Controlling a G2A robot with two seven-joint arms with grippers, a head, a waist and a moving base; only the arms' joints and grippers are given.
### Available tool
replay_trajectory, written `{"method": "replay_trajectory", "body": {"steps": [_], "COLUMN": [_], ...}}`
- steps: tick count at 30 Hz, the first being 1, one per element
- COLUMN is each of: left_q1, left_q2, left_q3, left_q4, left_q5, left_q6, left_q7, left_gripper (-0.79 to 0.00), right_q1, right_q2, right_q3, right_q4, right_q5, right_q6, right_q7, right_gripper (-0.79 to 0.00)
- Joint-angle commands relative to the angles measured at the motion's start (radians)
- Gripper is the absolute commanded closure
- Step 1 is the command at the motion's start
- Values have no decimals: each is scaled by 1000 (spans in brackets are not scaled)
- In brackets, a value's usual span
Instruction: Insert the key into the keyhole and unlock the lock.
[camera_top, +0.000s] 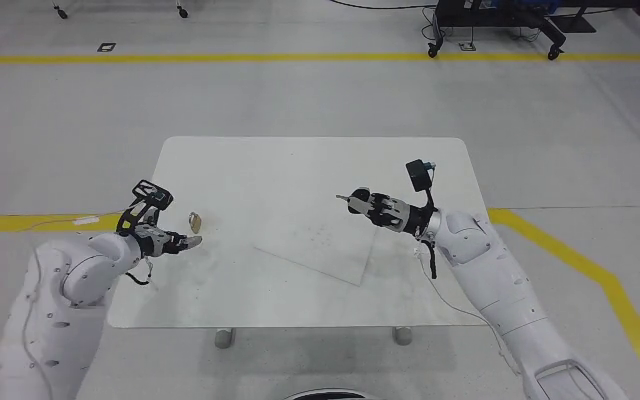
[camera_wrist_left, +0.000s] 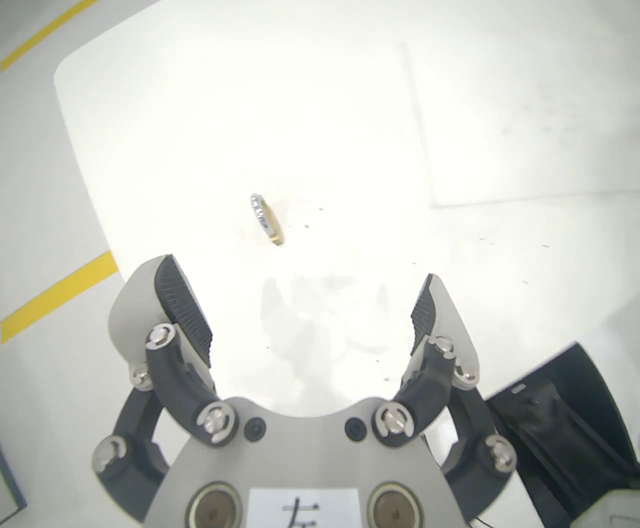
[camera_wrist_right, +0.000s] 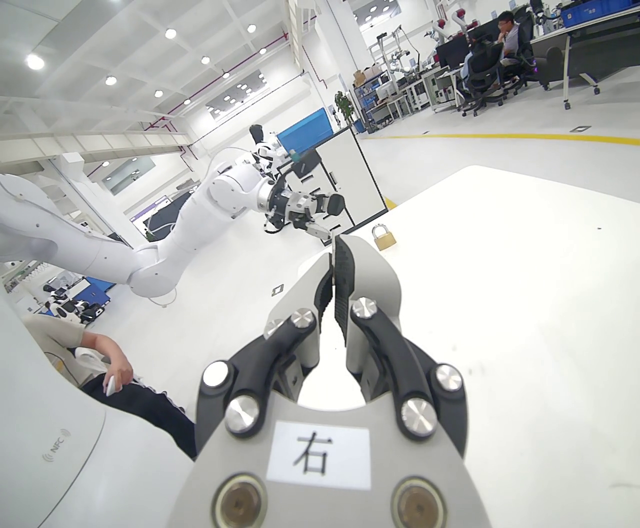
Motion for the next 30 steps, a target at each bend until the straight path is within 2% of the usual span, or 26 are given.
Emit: {"method": "replay_trajectory", "body": {"steps": [1, 6, 9, 11, 12, 14, 19, 28, 30], "left_q1": [-50, -112, -127, -137, -144, -162, -217, -275, -278], "left_q2": [-5, -11, -11, -12, -13, -15, -23, -29, -29], "left_q3": [34, 74, 96, 113, 121, 134, 173, 224, 228], "left_q4": [67, 126, 143, 160, 171, 195, 263, 317, 320], "left_q5": [-37, -64, -33, -5, -4, -7, -55, -37, -29], "left_q6": [68, 144, 149, 162, 165, 173, 193, 213, 212], "left_q7": [-5, -24, -29, -28, -30, -28, -42, -51, -52], "left_gripper": [-785, -785, -717, -705, -674, -560, -385, -326, -243], "right_q1": [0, 0, 0, 0, 0, 0, 0, 0, 0], "right_q2": [0, 0, 0, 0, 0, 0, 0, 0, 0], "right_q3": [0, 0, 0, 0, 0, 0, 0, 0, 0], "right_q4": [0, 0, 0, 0, 0, 0, 0, 0, 0], "right_q5": [0, 0, 0, 0, 0, 0, 0, 0, 0], "right_q6": [0, 0, 0, 0, 0, 0, 0, 0, 0], "right_q7": [0, 0, 0, 0, 0, 0, 0, 0, 0], "right_gripper": [0, 0, 0, 0, 0, 0, 0, 0, 0]}}
